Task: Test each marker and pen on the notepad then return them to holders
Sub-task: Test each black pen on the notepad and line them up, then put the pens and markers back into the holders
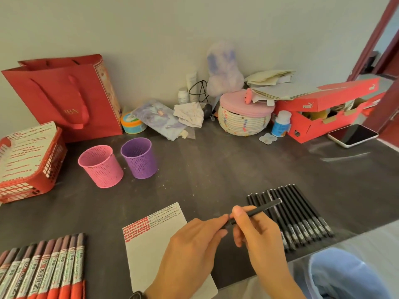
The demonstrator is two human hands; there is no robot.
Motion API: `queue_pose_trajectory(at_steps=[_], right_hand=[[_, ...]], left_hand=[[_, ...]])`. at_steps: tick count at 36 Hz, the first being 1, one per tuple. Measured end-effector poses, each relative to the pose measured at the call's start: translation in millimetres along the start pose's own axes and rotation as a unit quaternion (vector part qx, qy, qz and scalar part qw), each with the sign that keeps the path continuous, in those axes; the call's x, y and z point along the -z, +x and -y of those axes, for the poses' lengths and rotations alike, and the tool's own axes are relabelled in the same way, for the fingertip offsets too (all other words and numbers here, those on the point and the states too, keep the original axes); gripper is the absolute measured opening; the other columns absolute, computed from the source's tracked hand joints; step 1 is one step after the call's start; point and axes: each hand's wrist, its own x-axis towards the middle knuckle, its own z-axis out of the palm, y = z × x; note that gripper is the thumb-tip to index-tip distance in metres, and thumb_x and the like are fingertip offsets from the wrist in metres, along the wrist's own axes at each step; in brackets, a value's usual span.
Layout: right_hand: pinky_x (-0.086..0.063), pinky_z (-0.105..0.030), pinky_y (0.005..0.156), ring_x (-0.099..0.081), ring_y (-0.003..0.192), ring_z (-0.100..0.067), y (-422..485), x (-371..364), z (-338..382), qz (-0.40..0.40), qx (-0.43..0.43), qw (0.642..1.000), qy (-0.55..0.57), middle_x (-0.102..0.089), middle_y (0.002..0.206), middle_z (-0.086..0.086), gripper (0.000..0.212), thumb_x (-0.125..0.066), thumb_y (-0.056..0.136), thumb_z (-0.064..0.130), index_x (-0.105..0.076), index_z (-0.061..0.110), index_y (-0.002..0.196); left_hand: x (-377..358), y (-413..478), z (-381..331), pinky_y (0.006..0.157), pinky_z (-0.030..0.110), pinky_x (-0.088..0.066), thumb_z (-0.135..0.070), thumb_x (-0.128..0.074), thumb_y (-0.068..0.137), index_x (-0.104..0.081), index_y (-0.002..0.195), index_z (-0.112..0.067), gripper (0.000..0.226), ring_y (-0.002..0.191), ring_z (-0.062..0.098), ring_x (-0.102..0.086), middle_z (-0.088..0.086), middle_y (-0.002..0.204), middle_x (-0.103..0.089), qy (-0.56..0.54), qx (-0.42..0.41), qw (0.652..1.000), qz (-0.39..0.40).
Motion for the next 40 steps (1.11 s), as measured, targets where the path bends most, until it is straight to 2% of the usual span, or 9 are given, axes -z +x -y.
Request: queue_pose_trajectory(at_steps=[3, 7, 13, 16, 21, 27, 32, 35, 40], right_hand=[[-0.043, -0.019, 0.047, -0.051, 0.046, -0.012, 5.0, 21.8, -0.3, -0.04, -0.016, 0.999, -0.017, -0.055, 0.05, -0.002, 0.033, -0.058, 0.084, 0.049, -0.071, 0.021, 0.07], [-0.047, -0.029, 0.054, -0.055, 0.054, -0.017, 26.3, 85.1, 5.8, -0.087, -0.044, 0.989, -0.113, -0.056, 0.055, -0.001, 0.053, -0.044, 0.1, 0.05, -0.06, 0.021, 0.058], [-0.046, -0.031, 0.049, -0.058, 0.047, -0.012, 71.7, 189.7, 17.1, -0.071, -0.088, 0.933, -0.341, -0.068, 0.066, 0.003, 0.026, -0.05, 0.103, 0.029, -0.059, 0.025, 0.079], [-0.048, -0.035, 0.055, -0.061, 0.054, -0.014, 90.4, 214.6, 14.8, -0.027, -0.139, 0.878, -0.458, -0.071, 0.072, 0.005, 0.015, -0.054, 0.1, 0.04, -0.054, 0.026, 0.093], [-0.062, -0.032, 0.06, -0.068, 0.074, -0.019, 102.7, 210.4, 13.0, 0.022, -0.219, 0.821, -0.527, -0.068, 0.085, -0.004, 0.041, -0.056, 0.091, 0.062, -0.048, 0.025, 0.105], [-0.042, -0.025, 0.06, -0.06, 0.081, -0.008, 101.2, 184.2, 9.1, 0.071, -0.187, 0.778, -0.596, -0.059, 0.097, 0.007, 0.069, -0.056, 0.076, 0.083, -0.041, 0.024, 0.109], [-0.045, -0.028, 0.064, -0.059, 0.085, -0.015, 96.1, 166.8, -2.3, 0.089, -0.167, 0.759, -0.623, -0.055, 0.103, 0.003, 0.059, -0.057, 0.084, 0.074, -0.041, 0.022, 0.107], [-0.044, -0.028, 0.064, -0.058, 0.086, -0.014, 95.3, 160.9, -4.5, 0.09, -0.161, 0.755, -0.629, -0.053, 0.102, 0.004, 0.053, -0.055, 0.088, 0.07, -0.041, 0.022, 0.107], [-0.04, -0.027, 0.058, -0.057, 0.08, -0.013, 97.2, 155.1, -4.5, 0.106, -0.147, 0.752, -0.634, -0.056, 0.094, 0.002, 0.037, -0.053, 0.097, 0.056, -0.041, 0.021, 0.103]], left_hand=[[-7.1, 14.6, -16.2, 0.064, 0.01, -0.046, -0.061, -0.042, 0.091, -0.06, 0.128, -0.045, 0.044, 0.084, -0.003, -0.059, -0.023, 0.094, -0.068, -0.023, 0.033, 0.992, 0.122], [-32.6, 24.0, -18.2, 0.081, 0.018, -0.037, -0.089, -0.015, 0.076, -0.009, 0.138, -0.062, 0.068, 0.116, -0.009, -0.045, -0.036, 0.133, -0.044, -0.017, 0.088, 0.982, 0.165], [-62.4, 54.9, -25.1, 0.063, 0.032, -0.043, -0.087, -0.02, 0.082, -0.043, 0.11, -0.031, 0.067, 0.087, 0.016, -0.06, -0.012, 0.095, -0.055, 0.115, 0.145, 0.95, 0.252], [-75.2, 73.1, -38.7, 0.054, 0.03, -0.035, -0.084, -0.022, 0.086, -0.042, 0.092, -0.025, 0.062, 0.071, 0.019, -0.054, -0.007, 0.079, -0.049, 0.148, 0.17, 0.936, 0.269], [-101.7, 97.6, -60.1, 0.062, 0.032, -0.038, -0.081, -0.033, 0.087, -0.045, 0.115, -0.013, 0.074, 0.073, 0.02, -0.045, 0.003, 0.093, -0.043, 0.177, 0.249, 0.912, 0.273], [-121.8, 109.3, -68.2, 0.067, 0.03, -0.039, -0.077, -0.047, 0.084, -0.039, 0.122, -0.011, 0.076, 0.075, 0.018, -0.039, 0.007, 0.107, -0.041, 0.147, 0.312, 0.888, 0.304], [-116.4, 114.1, -70.6, 0.067, 0.029, -0.039, -0.074, -0.047, 0.087, -0.041, 0.121, -0.011, 0.072, 0.061, 0.014, -0.035, 0.005, 0.09, -0.032, 0.181, 0.319, 0.878, 0.308], [-111.8, 116.6, -74.9, 0.069, 0.03, -0.038, -0.07, -0.049, 0.089, -0.042, 0.114, -0.012, 0.064, 0.074, 0.016, -0.048, 0.006, 0.082, -0.029, 0.199, 0.331, 0.866, 0.317], [-112.7, 117.5, -70.0, 0.057, 0.031, -0.028, -0.029, -0.046, 0.103, -0.046, 0.12, -0.012, 0.024, 0.058, 0.017, -0.027, 0.005, 0.072, -0.015, 0.2, 0.317, 0.872, 0.314]])
